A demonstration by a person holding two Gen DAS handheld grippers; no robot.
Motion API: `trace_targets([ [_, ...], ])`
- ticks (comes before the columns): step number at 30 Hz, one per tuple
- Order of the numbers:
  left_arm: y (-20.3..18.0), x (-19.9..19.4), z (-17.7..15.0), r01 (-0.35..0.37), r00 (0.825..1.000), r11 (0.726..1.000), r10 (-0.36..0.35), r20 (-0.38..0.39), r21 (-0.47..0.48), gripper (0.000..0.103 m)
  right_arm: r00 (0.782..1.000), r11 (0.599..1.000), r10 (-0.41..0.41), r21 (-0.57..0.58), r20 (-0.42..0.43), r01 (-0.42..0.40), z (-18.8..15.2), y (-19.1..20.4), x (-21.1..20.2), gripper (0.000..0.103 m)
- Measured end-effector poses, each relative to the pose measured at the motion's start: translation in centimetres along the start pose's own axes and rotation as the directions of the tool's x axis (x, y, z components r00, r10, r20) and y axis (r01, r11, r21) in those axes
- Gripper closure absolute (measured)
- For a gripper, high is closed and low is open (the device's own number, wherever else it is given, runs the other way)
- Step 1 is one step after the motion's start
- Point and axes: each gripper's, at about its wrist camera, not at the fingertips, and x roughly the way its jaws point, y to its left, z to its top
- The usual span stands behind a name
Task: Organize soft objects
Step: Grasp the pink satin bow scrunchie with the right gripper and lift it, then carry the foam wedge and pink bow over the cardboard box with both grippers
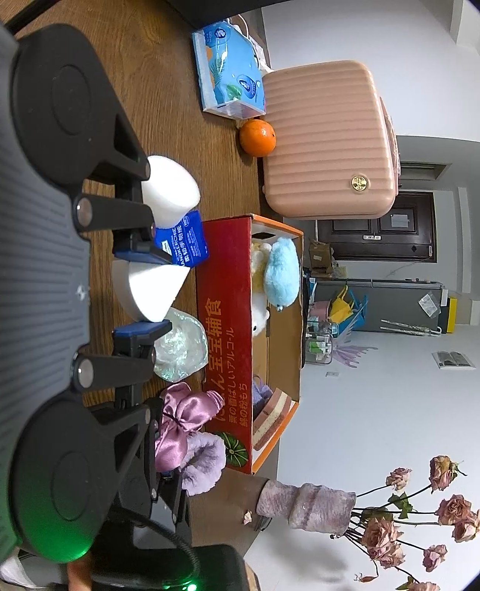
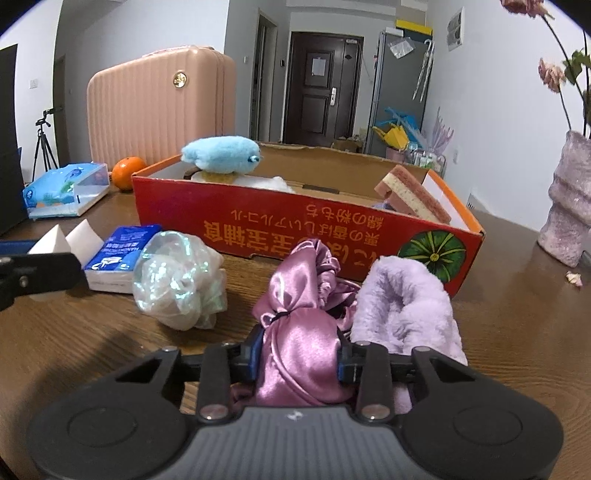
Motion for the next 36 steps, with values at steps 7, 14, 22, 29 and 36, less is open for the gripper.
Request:
trace_targets([
  [7, 0.1, -0.1, 0.0, 0.000, 1.000, 1.000, 0.000, 0.003, -0.007, 0.071, 0.999, 1.000, -0.010, 0.002, 0.050, 0.010, -0.3, 0.2, -1.5, 0.072],
  [14, 0.2, -0.2, 0.1, -0.002, 1.000, 1.000, 0.002, 0.009, -0.011, 0.071, 0.993, 1.000, 0.001, 0.023, 0.115, -0.004, -0.5, 0.0, -3.7, 0.072],
  [22, 0.2, -0.6, 0.1, -0.001, 1.000, 1.000, 0.002, 0.024, -0.011, 0.071, 0.984, 1.000, 0.008, 0.028, 0.180, -0.013, -0.9, 0.1, -6.4, 0.072],
  [29, 0.0, -1.0, 0.2, 0.002, 0.999, 1.000, -0.001, 0.040, -0.007, 0.071, 0.971, 0.999, 0.019, 0.044, 0.240, -0.030, -1.6, 0.0, -8.6, 0.072],
  [36, -0.5, -1.4, 0.3, 0.011, 0.998, 1.000, -0.011, 0.055, 0.001, 0.071, 0.965, 0.997, 0.014, 0.063, 0.262, -0.032, -1.7, -0.5, -9.5, 0.072],
])
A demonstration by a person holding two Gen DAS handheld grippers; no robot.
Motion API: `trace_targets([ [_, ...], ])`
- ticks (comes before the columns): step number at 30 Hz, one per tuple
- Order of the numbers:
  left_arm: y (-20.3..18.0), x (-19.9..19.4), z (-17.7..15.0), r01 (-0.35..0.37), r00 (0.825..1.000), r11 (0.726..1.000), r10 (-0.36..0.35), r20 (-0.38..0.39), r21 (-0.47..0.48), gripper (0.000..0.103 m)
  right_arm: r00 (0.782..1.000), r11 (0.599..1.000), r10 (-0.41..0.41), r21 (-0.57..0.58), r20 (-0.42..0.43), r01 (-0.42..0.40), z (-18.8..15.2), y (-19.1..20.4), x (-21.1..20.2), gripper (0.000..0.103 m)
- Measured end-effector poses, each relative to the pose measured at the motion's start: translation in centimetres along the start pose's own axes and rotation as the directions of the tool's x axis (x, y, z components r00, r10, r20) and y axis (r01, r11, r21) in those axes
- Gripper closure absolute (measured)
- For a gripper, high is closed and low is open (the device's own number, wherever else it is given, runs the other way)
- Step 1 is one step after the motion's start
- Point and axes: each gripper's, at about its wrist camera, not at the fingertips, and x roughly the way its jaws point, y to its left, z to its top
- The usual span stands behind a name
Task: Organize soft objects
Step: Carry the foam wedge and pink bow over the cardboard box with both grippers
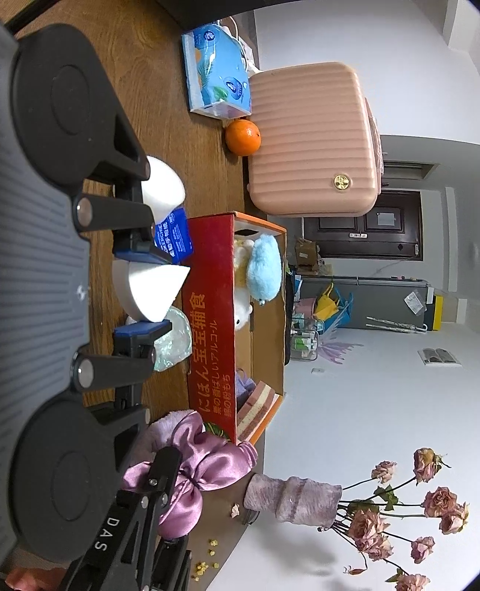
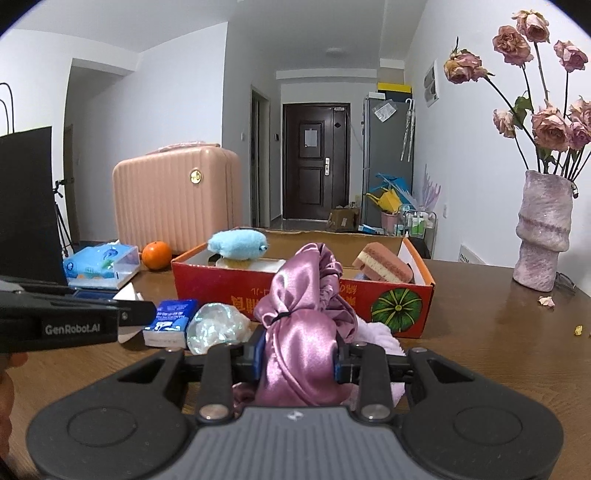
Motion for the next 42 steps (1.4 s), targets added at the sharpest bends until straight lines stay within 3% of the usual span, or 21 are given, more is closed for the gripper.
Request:
trace_targets([
  [22, -1.2, 0.3, 3.3, 0.019, 0.997, 1.000, -0.017, 0.072, -0.022, 0.071, 0.998, 0.999, 0.022, 0.029, 0.062, -0.024, 3.0, -1.8, 1.1, 0.072],
  [42, -1.9, 4.3, 7.0, 0.022, 0.992, 0.999, -0.016, 0.125, -0.042, 0.071, 0.995, 1.000, 0.023, 0.016, 0.097, -0.025, 6.4, -2.9, 5.6, 0.072],
])
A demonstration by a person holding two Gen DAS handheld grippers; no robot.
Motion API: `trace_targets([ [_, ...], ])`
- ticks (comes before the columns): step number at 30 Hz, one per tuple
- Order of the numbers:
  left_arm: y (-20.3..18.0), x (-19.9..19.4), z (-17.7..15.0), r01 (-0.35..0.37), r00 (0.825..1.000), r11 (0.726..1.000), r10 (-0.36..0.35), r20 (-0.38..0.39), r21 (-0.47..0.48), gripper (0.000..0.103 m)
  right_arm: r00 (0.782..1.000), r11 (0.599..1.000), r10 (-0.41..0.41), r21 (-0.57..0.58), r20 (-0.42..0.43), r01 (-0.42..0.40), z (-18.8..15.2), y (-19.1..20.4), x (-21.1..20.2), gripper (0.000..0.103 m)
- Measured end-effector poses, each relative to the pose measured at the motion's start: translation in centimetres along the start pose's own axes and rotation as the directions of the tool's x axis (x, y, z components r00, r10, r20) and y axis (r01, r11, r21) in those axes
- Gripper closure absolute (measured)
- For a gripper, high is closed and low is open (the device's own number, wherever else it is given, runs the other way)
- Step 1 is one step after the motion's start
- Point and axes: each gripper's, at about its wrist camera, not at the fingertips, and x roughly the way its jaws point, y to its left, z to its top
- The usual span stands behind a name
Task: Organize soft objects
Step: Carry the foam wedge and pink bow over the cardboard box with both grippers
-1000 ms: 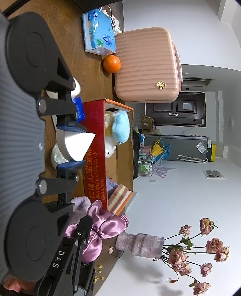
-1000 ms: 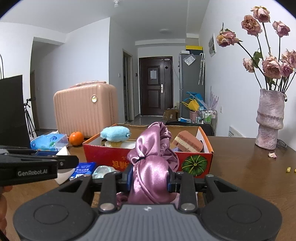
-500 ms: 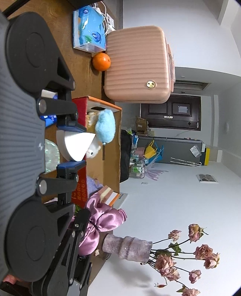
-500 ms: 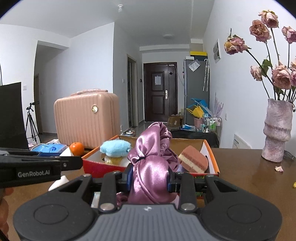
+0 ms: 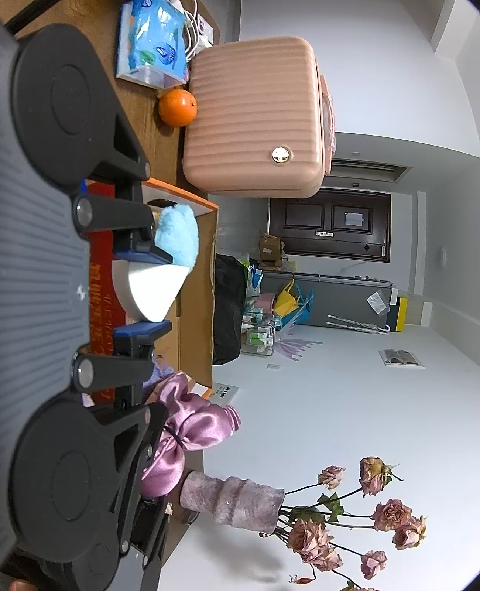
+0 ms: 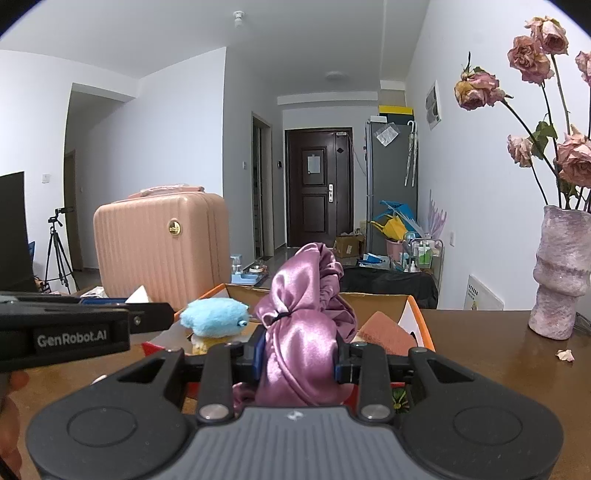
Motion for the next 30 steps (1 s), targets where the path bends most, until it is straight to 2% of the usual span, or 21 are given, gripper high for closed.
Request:
trace_targets([
  [15, 0.6, 4.6, 1.7, -0.021, 1.000, 1.000, 0.021, 0.014, -0.011, 0.071, 1.000, 1.000, -0.006, -0.017, -0.019, 0.006, 1.0, -1.2, 4.8, 0.072],
  [30, 0.8, 8.6, 2.7, -0.025, 1.000, 1.000, 0.025, -0.005, -0.015, 0.071, 0.999, 1.000, -0.017, -0.020, -0.030, 0.016, 1.9, -2.1, 9.1, 0.072],
])
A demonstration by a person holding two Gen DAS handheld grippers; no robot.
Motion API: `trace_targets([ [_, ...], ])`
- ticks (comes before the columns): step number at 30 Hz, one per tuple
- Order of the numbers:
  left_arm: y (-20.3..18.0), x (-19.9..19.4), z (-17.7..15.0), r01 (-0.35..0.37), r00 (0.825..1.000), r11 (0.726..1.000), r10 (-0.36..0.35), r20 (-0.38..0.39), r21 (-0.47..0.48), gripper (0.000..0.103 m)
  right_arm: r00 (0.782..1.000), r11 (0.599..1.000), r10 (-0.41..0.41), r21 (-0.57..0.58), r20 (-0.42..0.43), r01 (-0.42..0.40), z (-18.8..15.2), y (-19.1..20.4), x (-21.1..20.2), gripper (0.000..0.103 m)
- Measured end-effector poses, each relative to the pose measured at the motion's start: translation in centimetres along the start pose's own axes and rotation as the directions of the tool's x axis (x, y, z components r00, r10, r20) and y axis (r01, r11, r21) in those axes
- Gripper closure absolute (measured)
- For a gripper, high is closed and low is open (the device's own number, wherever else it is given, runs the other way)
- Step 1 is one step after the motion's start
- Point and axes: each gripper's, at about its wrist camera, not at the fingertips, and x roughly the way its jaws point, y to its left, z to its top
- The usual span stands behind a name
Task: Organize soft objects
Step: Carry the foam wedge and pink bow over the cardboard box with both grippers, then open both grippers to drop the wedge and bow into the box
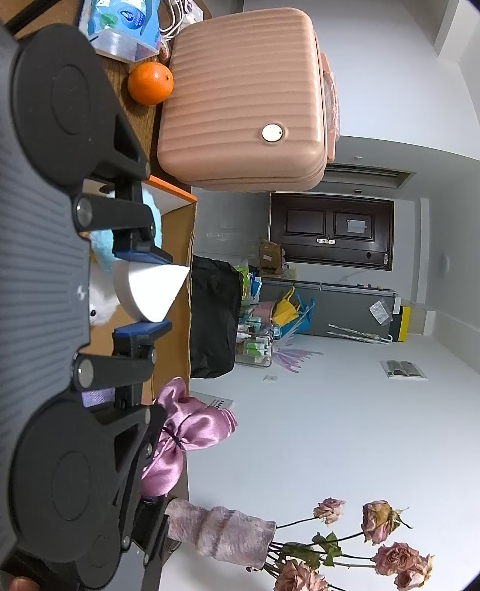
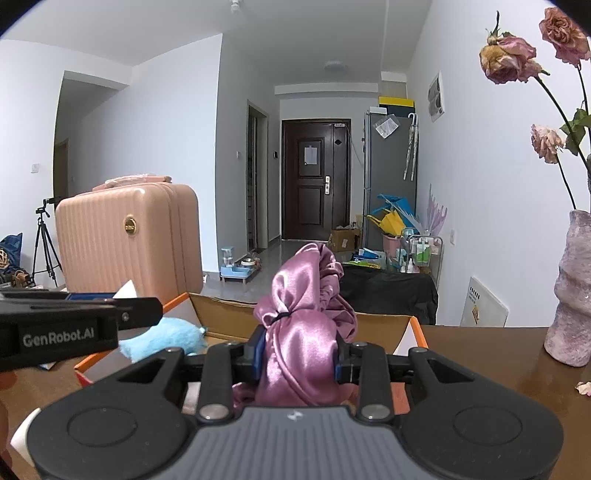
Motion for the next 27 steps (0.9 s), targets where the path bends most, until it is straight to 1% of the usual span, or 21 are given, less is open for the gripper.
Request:
trace_targets([
  [5, -0.1, 1.1, 0.2, -0.010, 1.000, 1.000, 0.010, -0.003, -0.006, 0.071, 1.000, 1.000, -0.007, 0.004, -0.013, 0.007, 0.2, -0.2, 1.3, 0.072],
  [10, 0.3, 2.4, 0.5, -0.020, 1.000, 1.000, 0.019, -0.022, -0.021, 0.071, 0.999, 1.000, -0.008, -0.002, -0.041, 0.008, 0.3, -0.1, 2.7, 0.072],
  [15, 0.5, 3.5, 0.6, -0.017, 0.999, 0.999, 0.016, -0.041, -0.032, 0.071, 0.999, 1.000, 0.000, -0.011, -0.051, 0.000, 0.6, -0.1, 3.5, 0.072],
  [23, 0.3, 5.2, 0.6, -0.020, 0.997, 0.999, 0.017, -0.072, -0.031, 0.071, 0.997, 1.000, 0.002, -0.019, -0.082, -0.003, 0.9, -0.2, 5.0, 0.072],
  [27, 0.3, 6.3, 0.4, -0.024, 0.996, 1.000, 0.023, -0.089, -0.013, 0.071, 0.995, 1.000, 0.001, -0.017, -0.096, -0.003, 1.0, -0.4, 5.8, 0.072],
])
